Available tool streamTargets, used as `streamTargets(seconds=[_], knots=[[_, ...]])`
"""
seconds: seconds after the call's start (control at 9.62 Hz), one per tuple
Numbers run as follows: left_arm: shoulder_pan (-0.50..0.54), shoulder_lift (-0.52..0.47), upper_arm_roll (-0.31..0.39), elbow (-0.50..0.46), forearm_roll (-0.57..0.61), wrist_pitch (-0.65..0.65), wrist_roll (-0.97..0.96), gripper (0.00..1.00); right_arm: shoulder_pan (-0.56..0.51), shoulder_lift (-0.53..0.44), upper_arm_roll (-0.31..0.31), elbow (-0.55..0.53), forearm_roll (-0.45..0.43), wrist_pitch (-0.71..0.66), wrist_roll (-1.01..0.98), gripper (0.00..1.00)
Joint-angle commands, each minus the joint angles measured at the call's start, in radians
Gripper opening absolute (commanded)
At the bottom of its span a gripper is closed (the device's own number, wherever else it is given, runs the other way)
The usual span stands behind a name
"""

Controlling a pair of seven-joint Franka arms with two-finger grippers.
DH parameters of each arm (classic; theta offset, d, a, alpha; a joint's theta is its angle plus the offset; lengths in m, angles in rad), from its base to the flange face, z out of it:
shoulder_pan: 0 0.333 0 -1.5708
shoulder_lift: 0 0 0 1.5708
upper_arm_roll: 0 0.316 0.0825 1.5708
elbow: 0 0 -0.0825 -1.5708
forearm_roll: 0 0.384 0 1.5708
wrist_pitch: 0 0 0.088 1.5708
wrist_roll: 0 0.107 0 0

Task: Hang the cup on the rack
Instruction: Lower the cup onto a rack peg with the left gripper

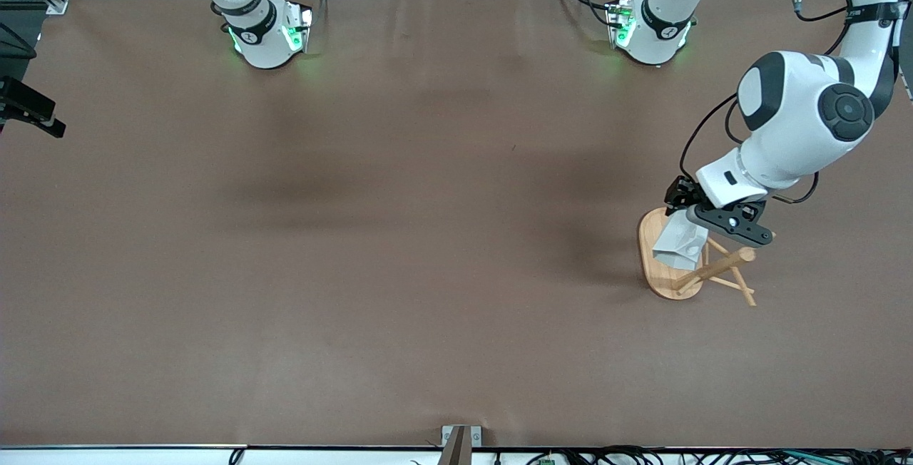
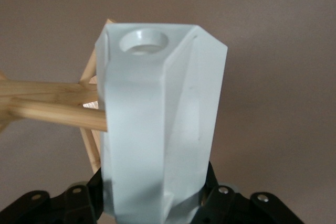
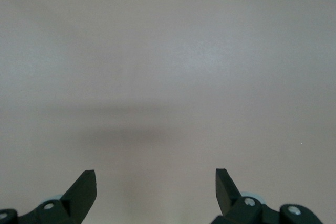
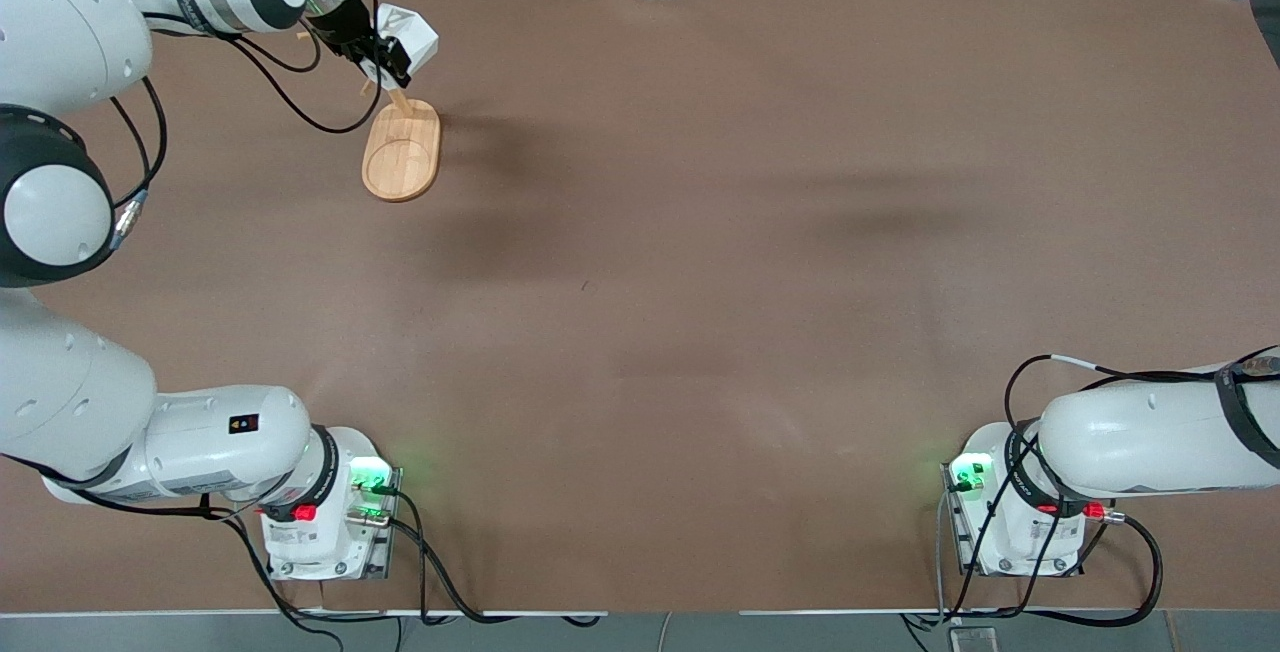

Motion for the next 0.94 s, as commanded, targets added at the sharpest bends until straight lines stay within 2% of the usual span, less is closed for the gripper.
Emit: streamTargets(seconds=[0.0, 0.52, 0.62, 0.73, 0.83], knots=[[-0.007, 0.014, 0.01, -0.012, -0.028, 0.012, 0.024, 0.31, 0.001, -0.008, 0.005, -0.013, -0.023, 0.014, 0.021, 1.0], [-0.001, 0.061, 0.036, 0.025, -0.042, 0.021, 0.03, 0.38, -0.001, -0.008, 0.004, -0.013, -0.023, 0.015, 0.021, 1.0], [-0.001, 0.076, 0.041, 0.04, -0.042, 0.021, 0.03, 0.48, -0.002, -0.008, 0.004, -0.013, -0.023, 0.017, 0.021, 1.0], [-0.001, 0.083, 0.041, 0.056, -0.042, 0.021, 0.018, 0.99, -0.004, -0.008, 0.004, -0.013, -0.022, 0.017, 0.021, 1.0], [-0.002, 0.078, 0.041, 0.069, -0.043, 0.02, -0.002, 1.0, -0.004, -0.008, 0.005, -0.013, -0.022, 0.017, 0.021, 1.0]])
